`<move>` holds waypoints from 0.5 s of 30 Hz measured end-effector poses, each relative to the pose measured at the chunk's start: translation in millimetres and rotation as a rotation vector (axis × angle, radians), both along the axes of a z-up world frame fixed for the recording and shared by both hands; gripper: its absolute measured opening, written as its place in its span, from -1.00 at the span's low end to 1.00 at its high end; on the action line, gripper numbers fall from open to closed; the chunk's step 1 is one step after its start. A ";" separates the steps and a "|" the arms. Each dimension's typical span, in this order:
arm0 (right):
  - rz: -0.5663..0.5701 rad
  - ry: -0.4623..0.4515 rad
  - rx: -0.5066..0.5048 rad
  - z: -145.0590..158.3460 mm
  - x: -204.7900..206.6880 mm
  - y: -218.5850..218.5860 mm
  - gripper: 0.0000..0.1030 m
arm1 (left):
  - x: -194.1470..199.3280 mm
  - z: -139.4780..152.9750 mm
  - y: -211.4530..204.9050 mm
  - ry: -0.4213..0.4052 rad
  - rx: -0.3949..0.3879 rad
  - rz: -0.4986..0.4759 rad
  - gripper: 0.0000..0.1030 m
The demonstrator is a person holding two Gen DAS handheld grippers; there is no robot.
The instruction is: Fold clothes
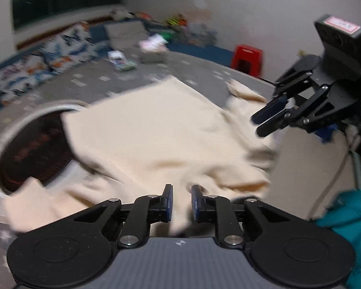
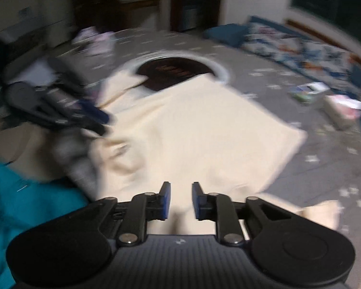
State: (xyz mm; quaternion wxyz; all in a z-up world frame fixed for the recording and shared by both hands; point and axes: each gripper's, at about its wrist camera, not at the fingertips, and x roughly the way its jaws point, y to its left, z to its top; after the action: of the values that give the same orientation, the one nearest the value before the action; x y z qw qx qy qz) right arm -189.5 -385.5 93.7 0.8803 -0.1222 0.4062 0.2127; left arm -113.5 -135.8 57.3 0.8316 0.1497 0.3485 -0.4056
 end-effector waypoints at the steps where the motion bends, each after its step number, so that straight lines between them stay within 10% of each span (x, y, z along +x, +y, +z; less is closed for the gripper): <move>1: -0.048 -0.005 -0.006 -2.1 10.9 -7.9 -0.54 | 7.1 2.2 0.4 -0.013 0.001 0.039 -0.59; 15: -0.495 0.030 0.091 -52.5 146.3 -87.7 -0.54 | 116.5 -30.1 -22.2 -0.002 0.044 0.421 -0.31</move>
State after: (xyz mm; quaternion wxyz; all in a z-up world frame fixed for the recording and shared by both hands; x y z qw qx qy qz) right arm -43.2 -473.2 41.2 0.9039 0.0240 0.4269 0.0105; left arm 3.0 -158.0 27.2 0.8949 0.0918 0.3801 -0.2151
